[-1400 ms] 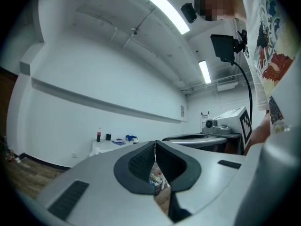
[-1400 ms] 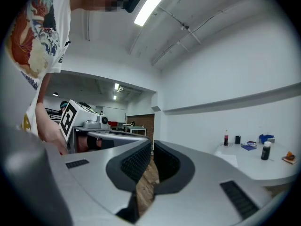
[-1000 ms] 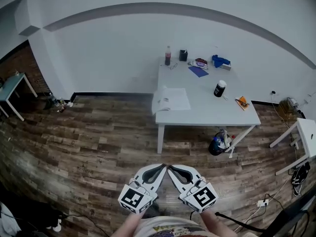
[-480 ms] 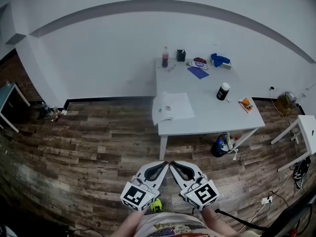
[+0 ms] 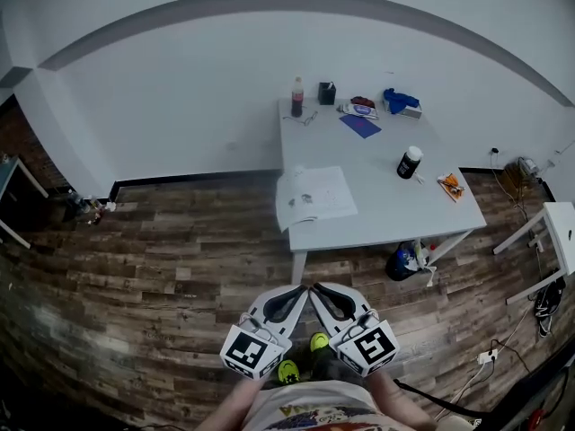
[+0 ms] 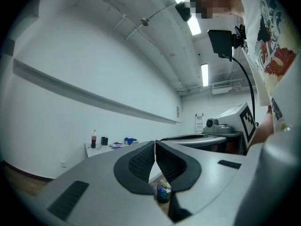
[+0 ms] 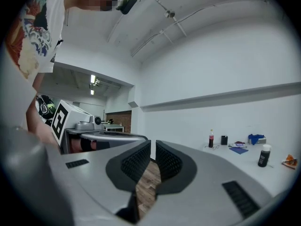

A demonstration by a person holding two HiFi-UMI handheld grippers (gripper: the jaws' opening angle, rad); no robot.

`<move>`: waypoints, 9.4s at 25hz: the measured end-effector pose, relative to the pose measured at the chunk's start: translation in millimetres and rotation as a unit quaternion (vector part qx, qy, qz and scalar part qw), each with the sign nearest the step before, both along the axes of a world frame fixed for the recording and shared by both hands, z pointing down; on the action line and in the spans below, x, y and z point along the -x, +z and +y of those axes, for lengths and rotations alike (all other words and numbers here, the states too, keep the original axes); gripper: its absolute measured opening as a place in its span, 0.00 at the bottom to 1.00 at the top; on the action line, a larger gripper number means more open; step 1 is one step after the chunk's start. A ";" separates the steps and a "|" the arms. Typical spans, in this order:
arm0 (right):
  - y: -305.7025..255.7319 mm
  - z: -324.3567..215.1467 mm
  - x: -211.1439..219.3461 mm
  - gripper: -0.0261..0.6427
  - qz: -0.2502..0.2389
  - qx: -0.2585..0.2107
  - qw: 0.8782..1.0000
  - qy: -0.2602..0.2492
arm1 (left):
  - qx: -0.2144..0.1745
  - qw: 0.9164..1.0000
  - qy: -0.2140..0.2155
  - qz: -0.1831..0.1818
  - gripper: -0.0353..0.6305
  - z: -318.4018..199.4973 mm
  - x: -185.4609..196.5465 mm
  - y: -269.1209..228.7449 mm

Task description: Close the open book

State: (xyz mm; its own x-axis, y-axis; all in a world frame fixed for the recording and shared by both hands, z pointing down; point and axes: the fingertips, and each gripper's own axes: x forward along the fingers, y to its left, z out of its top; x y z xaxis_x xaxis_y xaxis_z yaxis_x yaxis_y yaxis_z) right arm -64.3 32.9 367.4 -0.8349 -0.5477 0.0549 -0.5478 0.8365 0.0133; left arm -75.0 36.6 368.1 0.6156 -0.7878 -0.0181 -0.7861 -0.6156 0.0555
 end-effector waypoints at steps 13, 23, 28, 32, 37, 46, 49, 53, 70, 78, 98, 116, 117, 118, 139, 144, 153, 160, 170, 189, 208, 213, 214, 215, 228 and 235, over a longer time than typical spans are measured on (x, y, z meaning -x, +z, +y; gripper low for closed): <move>15.1 -90.9 -1.1 0.08 0.005 0.018 1.000 -0.016 | 0.018 1.000 -0.015 -0.013 0.07 -90.2 -2.4 14.1; 31.4 -193.5 -9.2 0.08 0.016 0.037 0.998 -0.052 | 0.038 0.999 -0.026 -0.028 0.07 -192.2 -11.4 32.0; 42.8 -241.4 -15.6 0.08 0.023 0.052 0.996 -0.073 | 0.047 0.997 -0.039 -0.044 0.07 -238.6 -18.9 47.1; 54.3 -270.3 -22.8 0.08 0.032 0.061 0.993 -0.092 | 0.051 0.996 -0.048 -0.059 0.08 -268.6 -25.9 63.7; 72.7 -299.1 -25.3 0.08 0.050 0.073 0.989 -0.116 | 0.061 0.992 -0.083 -0.068 0.07 -293.5 -7.7 92.5; 91.7 -328.6 -16.6 0.08 0.059 0.090 0.986 -0.130 | 0.098 0.983 -0.116 -0.104 0.07 -313.6 36.7 150.4; 104.6 -335.3 -6.9 0.08 0.067 0.092 0.984 -0.134 | 0.083 0.986 -0.113 -0.089 0.08 -324.3 38.4 146.9; 127.0 -344.2 13.4 0.08 0.082 0.098 0.983 -0.131 | 0.071 0.989 -0.103 -0.080 0.08 -335.1 42.5 153.4; 220.3 -356.1 77.9 0.09 0.164 0.159 0.965 -0.127 | 0.115 0.986 -0.094 -0.076 0.10 -347.0 108.5 260.2; 250.6 -358.5 90.3 0.12 0.189 0.177 0.959 -0.117 | 0.145 0.981 -0.066 -0.111 0.15 -352.3 117.7 342.4; 266.0 -360.1 90.1 0.13 0.199 0.188 0.957 -0.092 | 0.128 0.968 -0.065 -0.206 0.17 -368.7 105.7 413.8; 272.3 -362.3 83.6 0.14 0.208 0.200 0.952 -0.098 | 0.137 0.960 -0.108 -0.221 0.33 -390.3 116.4 422.2; 272.2 -363.7 82.6 0.14 0.208 0.200 0.953 -0.096 | 0.138 0.960 -0.113 -0.217 0.33 -391.8 118.9 420.8; 272.2 -365.2 81.3 0.14 0.208 0.201 0.953 -0.094 | 0.137 0.960 -0.117 -0.214 0.32 -392.6 121.1 419.2; 241.2 -372.5 54.3 0.14 0.178 0.194 0.962 -0.072 | 0.116 0.954 -0.110 -0.256 0.21 -380.3 116.2 333.8; 232.7 -372.9 40.8 0.14 0.168 0.194 0.964 -0.065 | 0.123 0.951 -0.110 -0.262 0.21 -380.6 109.9 320.5; 224.5 -375.6 15.9 0.14 0.146 0.203 0.967 -0.044 | 0.127 0.942 -0.094 -0.295 0.21 -382.5 99.2 294.3; 213.9 -366.8 1.0 0.14 0.131 0.208 0.969 -0.040 | 0.129 0.937 -0.074 -0.315 0.21 -380.6 80.3 274.2; 211.4 -371.9 -16.2 0.13 0.108 0.208 0.972 -0.020 | 0.144 0.944 -0.076 -0.285 0.21 -384.7 59.4 260.8; 206.3 -368.7 -48.8 0.13 0.094 0.203 0.975 -0.004 | 0.132 0.946 -0.063 -0.290 0.21 -391.2 25.2 249.3; 207.3 -365.7 -103.1 0.13 0.093 0.205 0.974 0.020 | 0.108 0.950 -0.043 -0.289 0.21 -417.8 -33.1 254.6; 209.3 -364.5 -113.5 0.13 0.090 0.210 0.973 0.028 | 0.079 0.937 -0.028 -0.339 0.22 -425.7 -46.2 255.6; 209.7 -364.6 -114.7 0.13 0.089 0.211 0.973 0.029 | 0.079 0.937 -0.024 -0.341 0.22 -427.4 -48.1 256.4; 210.0 -365.1 -115.5 0.13 0.088 0.212 0.973 0.029 | 0.079 0.937 -0.021 -0.341 0.23 -429.0 -49.6 257.1; 211.8 -365.7 -111.0 0.14 0.081 0.221 0.972 0.022 | 0.071 0.946 0.012 -0.315 0.47 -426.1 -72.0 255.5; 212.3 -363.7 -109.1 0.13 0.081 0.223 0.971 0.014 | 0.017 0.951 0.021 -0.309 0.47 -424.9 -88.7 224.3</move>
State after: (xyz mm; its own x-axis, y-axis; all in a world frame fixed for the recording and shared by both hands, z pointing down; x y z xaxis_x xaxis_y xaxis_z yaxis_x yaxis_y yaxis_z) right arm 44.8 -330.8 579.7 -0.7809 -0.4618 0.4207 -0.5912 0.7640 -0.2587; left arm 13.7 -388.3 592.4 0.5312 -0.7563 0.3818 -0.6505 -0.6529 -0.3880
